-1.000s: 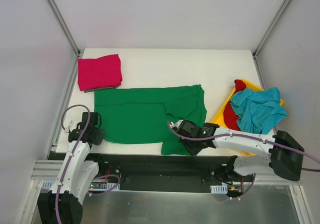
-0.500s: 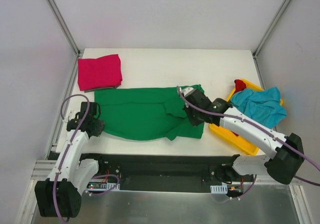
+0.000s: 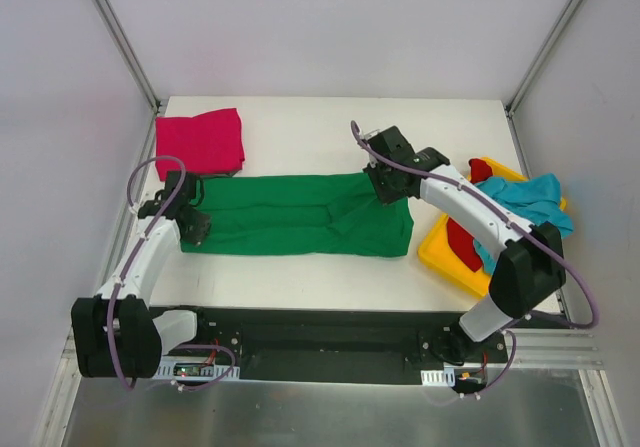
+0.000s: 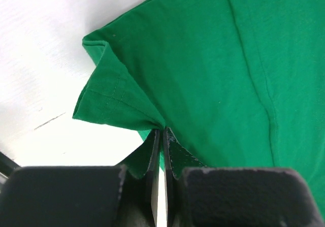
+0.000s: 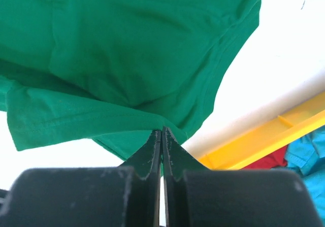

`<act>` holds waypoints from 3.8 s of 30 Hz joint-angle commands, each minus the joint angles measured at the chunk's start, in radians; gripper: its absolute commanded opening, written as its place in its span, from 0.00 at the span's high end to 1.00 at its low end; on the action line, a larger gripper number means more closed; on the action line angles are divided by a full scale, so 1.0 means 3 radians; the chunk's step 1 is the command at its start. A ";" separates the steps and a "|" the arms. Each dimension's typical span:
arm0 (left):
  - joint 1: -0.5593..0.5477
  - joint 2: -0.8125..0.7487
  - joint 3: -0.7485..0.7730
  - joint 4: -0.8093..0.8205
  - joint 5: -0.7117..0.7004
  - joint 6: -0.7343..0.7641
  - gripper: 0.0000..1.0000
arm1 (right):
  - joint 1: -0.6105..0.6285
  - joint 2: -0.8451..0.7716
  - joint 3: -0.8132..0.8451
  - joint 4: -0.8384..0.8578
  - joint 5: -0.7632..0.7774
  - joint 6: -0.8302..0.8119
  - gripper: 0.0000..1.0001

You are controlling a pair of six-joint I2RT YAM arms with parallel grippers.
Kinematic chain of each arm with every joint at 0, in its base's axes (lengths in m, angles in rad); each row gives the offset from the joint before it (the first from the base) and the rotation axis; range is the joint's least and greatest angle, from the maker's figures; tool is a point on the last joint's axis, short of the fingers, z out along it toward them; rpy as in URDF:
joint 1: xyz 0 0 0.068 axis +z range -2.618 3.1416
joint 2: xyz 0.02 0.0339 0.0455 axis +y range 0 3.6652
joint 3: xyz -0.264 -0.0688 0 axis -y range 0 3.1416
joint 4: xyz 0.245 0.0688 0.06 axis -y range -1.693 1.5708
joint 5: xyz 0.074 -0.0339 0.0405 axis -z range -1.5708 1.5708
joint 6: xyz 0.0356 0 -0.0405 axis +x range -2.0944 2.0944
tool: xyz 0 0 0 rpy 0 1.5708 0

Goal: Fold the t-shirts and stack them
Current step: Fold the other side of the tshirt into a rectangle, then rotate the tshirt 90 degrees, then grab the bottom of the folded rectangular tshirt with both arms

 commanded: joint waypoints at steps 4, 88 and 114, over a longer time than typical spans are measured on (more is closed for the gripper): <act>-0.0004 0.0447 0.0446 0.0136 -0.0121 0.0248 1.00 | -0.0208 0.0389 0.0507 -0.0078 -0.0071 -0.0201 0.99; -0.0638 0.0412 -0.0438 0.0402 0.2124 0.1424 0.01 | 0.0538 0.1059 0.0042 0.0745 -0.1345 0.0975 0.04; -0.0638 0.0350 -0.0894 0.0433 0.1521 0.1209 0.86 | 0.2010 0.0625 -0.0326 0.0642 -0.1165 0.0274 0.03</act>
